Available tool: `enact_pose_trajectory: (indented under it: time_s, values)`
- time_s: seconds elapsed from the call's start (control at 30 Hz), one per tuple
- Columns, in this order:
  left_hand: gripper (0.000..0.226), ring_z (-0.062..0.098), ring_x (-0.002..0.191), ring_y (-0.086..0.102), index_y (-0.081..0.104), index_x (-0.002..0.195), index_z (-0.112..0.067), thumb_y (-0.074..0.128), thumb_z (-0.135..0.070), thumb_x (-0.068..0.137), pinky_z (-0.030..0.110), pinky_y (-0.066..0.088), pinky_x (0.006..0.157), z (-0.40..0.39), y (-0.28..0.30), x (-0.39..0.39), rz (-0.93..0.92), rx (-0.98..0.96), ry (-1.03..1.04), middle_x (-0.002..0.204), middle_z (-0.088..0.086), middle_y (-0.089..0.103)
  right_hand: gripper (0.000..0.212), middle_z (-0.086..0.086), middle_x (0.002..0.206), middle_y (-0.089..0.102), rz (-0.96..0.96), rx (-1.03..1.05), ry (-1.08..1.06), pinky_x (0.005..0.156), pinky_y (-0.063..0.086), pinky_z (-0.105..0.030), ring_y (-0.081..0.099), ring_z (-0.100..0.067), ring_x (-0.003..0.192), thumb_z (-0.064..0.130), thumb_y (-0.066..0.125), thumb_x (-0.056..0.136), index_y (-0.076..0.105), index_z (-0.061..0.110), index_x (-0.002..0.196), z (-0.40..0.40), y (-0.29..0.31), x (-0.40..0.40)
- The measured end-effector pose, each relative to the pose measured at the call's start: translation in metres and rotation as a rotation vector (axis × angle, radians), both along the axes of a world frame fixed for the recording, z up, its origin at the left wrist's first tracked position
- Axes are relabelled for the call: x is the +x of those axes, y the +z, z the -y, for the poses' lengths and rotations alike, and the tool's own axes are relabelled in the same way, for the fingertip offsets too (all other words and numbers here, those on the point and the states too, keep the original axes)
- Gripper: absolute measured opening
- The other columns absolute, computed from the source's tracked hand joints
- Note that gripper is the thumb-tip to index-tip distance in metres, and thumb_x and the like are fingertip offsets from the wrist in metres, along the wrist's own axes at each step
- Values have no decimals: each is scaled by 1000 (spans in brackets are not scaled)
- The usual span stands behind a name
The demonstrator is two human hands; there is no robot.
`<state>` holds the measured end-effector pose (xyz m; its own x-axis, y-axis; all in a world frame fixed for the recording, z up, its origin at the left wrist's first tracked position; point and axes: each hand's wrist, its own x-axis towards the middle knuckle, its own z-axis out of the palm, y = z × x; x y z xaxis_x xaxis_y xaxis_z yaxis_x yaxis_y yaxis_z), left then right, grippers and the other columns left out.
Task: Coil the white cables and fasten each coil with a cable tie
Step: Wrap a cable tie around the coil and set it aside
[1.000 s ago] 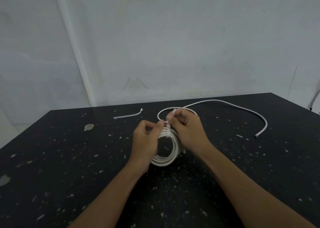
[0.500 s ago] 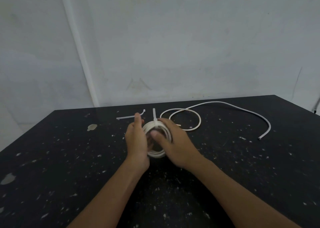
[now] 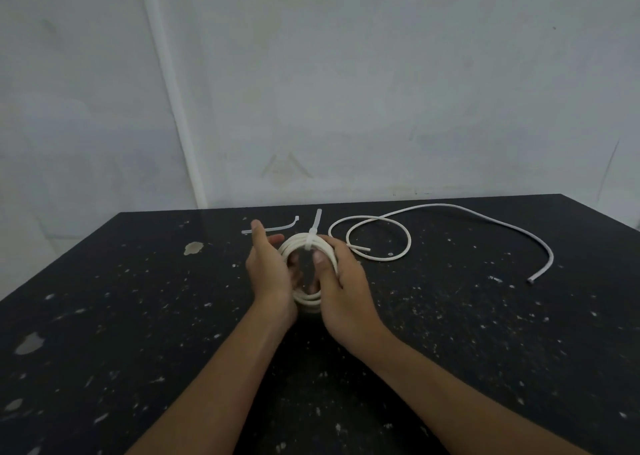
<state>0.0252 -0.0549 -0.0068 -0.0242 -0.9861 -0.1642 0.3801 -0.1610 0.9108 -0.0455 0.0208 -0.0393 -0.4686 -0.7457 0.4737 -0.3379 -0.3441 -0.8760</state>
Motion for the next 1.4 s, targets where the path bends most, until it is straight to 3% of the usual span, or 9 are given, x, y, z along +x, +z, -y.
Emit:
enact_pose_trajectory:
  time_s: [0.13,0.27,0.37,0.57,0.77,0.97,1.17,1.3,1.4]
  values:
    - [58,4,100,66,54,131,-31,57,-70,88,25,51,82,-4,-2,23,639,-755,-151,124,-10,65,22,6,97,73,40,-10,-22,77,54,-20,66,-1,80,9,55,107,71,14,122,5,3,-22]
    - [143,1,150,27,8,162,-37,86,-79,51,27,28,118,-1,-2,36,1020,-1208,-529,167,-21,18,21,15,73,70,41,52,36,63,53,-23,62,-2,63,9,60,105,75,12,119,-2,5,-50]
    - [154,3,148,30,-7,163,-37,87,-77,48,32,34,116,-4,-7,28,1112,-1234,-548,168,-19,15,21,5,72,69,147,68,133,57,52,-28,59,-11,60,11,63,105,77,15,119,-6,7,-52]
    - [118,19,129,58,20,161,-27,78,-64,66,46,54,97,2,-11,27,1110,-1275,-372,159,-8,40,17,-3,86,75,365,35,152,64,57,-28,63,-13,75,21,64,104,80,21,110,0,12,-36]
    - [113,25,124,61,23,160,-31,86,-49,67,44,55,95,16,-12,38,1093,-1207,-314,157,-4,43,29,6,115,78,62,60,81,94,59,-29,72,-5,109,31,51,111,72,20,128,-2,14,-40]
    - [120,15,144,41,10,161,-38,82,-63,69,44,54,100,27,-5,53,1245,-1252,-375,165,-12,18,31,9,105,80,-75,137,163,90,63,-36,76,-12,99,15,58,108,73,42,110,1,20,-37]
    - [139,5,136,38,12,163,-35,98,-48,55,30,39,111,53,6,111,1083,-868,-378,166,-10,15,30,8,102,83,-10,161,122,96,62,-43,78,-15,100,9,64,104,81,33,112,43,24,-5]
    - [99,9,140,46,38,157,-24,91,-30,73,34,38,118,68,3,160,1165,-894,-282,156,-6,46,21,-3,97,83,153,184,161,88,66,-47,80,-22,94,10,67,102,81,22,112,92,23,39]
    - [65,-7,112,60,52,136,-32,84,-20,80,19,48,99,85,-7,181,1003,-789,-191,124,-20,63,20,4,96,83,235,207,156,86,66,-41,80,-14,91,11,69,101,82,24,109,136,17,82]
